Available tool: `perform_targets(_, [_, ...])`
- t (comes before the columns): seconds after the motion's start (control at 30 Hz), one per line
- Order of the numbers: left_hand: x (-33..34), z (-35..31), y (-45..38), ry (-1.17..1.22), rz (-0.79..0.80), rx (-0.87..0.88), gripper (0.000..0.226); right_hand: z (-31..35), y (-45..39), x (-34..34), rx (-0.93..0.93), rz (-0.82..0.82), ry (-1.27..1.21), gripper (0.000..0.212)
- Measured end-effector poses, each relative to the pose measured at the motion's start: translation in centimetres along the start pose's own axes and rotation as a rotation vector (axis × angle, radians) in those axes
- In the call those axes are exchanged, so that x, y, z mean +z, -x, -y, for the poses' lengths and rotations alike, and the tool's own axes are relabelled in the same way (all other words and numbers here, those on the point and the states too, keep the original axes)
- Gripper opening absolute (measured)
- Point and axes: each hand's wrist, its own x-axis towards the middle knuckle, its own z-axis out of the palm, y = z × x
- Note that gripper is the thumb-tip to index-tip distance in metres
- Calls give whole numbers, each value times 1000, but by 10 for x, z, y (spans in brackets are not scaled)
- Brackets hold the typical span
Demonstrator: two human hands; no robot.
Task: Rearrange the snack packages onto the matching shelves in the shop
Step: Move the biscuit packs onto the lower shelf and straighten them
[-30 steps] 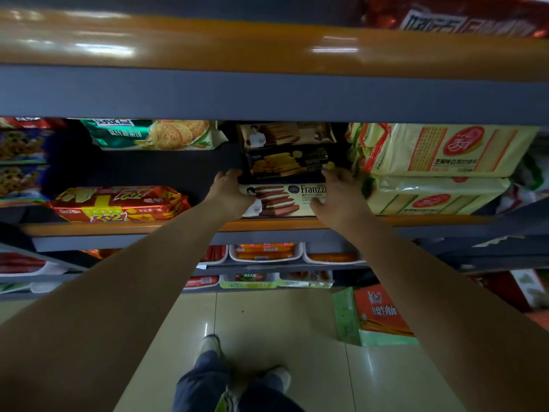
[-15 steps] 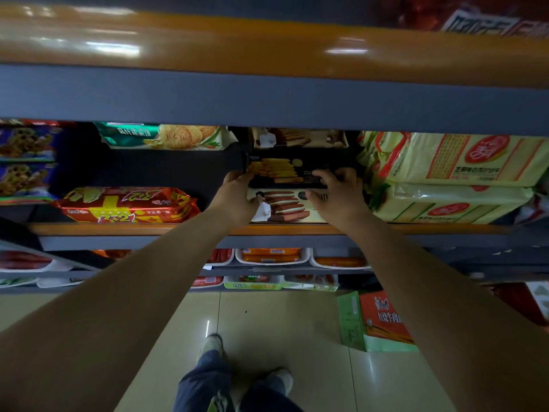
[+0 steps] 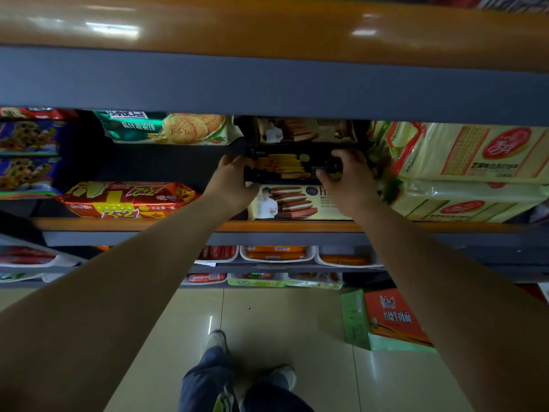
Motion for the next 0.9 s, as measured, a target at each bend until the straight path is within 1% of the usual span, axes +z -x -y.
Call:
perform_targets(0.07, [-5,-2,-9,-17,-37,23,52,3,-14,0,-43,-30,-19,54])
perform_targets(0.13, [-3,-2,-19,-3,-27,35,55,1,-30,2,-47,-26,-16,60])
perform_targets(0.23, [5,0,-26,27,-7,38,58,-6,-48,5,1,37,26,70])
perform_targets(0.3, [10,0,-28,43,-14,37,62,-9,-54,6,31,102,109,74])
perform_targets(0.4, [12,1,-36,28,-32,62,68,-10,-60,8,28,181,187,73])
perform_targets(0.53, [14,0,-46,-11,-4,127,68,-13,-61,11,3,151,197,69])
perform_targets(0.67, [15,-3,-46,55,2,64,60,-12,-53,10,-75,113,143,55])
perform_targets(0.73, [15,-1,-45,76,-18,42,65,-10,-51,10,-93,114,102,51])
perform_targets(0.8, [14,1,-48,25,-44,46,66,-9,-52,8,-94,114,94,55])
perform_targets(0.9, [6,1,-57,-43,-64,97,69,-10,-57,6,-115,125,131,64])
